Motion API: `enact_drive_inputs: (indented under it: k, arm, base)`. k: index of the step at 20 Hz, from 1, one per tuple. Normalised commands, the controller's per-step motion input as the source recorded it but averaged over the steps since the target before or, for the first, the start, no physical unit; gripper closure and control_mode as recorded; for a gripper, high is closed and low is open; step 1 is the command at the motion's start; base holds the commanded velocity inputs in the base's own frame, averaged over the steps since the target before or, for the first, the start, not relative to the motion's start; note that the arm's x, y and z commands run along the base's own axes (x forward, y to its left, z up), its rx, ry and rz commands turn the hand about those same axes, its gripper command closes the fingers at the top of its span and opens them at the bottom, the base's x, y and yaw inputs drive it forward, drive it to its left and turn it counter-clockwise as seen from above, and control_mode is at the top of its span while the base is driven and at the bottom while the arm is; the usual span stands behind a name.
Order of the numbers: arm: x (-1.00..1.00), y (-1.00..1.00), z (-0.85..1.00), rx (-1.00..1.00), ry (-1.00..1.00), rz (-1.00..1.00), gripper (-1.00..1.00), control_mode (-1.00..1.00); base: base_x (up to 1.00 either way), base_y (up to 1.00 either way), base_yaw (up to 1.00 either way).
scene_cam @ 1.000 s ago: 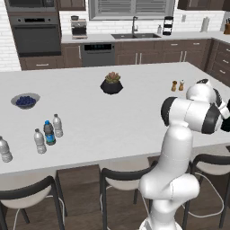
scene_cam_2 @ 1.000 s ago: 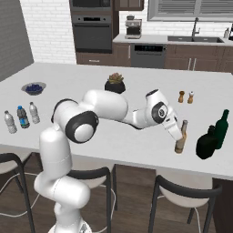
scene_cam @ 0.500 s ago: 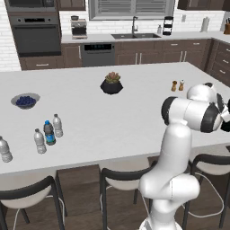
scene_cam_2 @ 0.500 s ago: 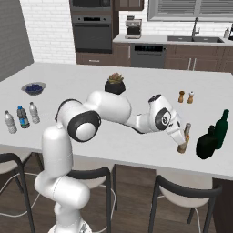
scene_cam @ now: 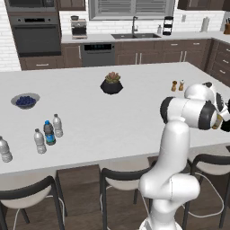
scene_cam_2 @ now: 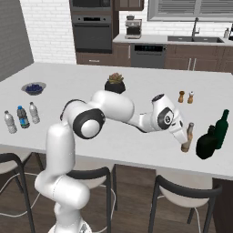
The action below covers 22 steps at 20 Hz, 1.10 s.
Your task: Move the plastic bottles in the middle to the plastics group, and the glass bottles in the middle to the glass group.
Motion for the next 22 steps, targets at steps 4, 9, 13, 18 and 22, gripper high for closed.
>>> enact_drive_inputs:
  k: [4, 9, 13, 18, 22]
  arm:
    - [0.21, -0.04, -0.01, -0.01, 0.0, -0.03, 1.0, -1.0]
    - [0.01, 0.0, -0.26, 0.0, 0.0, 0.0, 1.0, -1.0]
    - [0.0, 0.0, -0.31, 0.0, 0.0, 0.0, 1.0, -1.0]
    - [0.0, 0.0, -0.13, -0.04, 0.0, 0.0, 1.0, -1.0]
    - [0.0, 0.0, -0.09, -0.09, 0.0, 0.0, 1.0, -1.0]
  base:
    - [0.0, 0.0, 0.0]
    - [0.0, 0.0, 0.0]
    - [0.0, 0.0, 0.0]
    - [0.0, 0.0, 0.0]
    - [0.0, 0.0, 0.0]
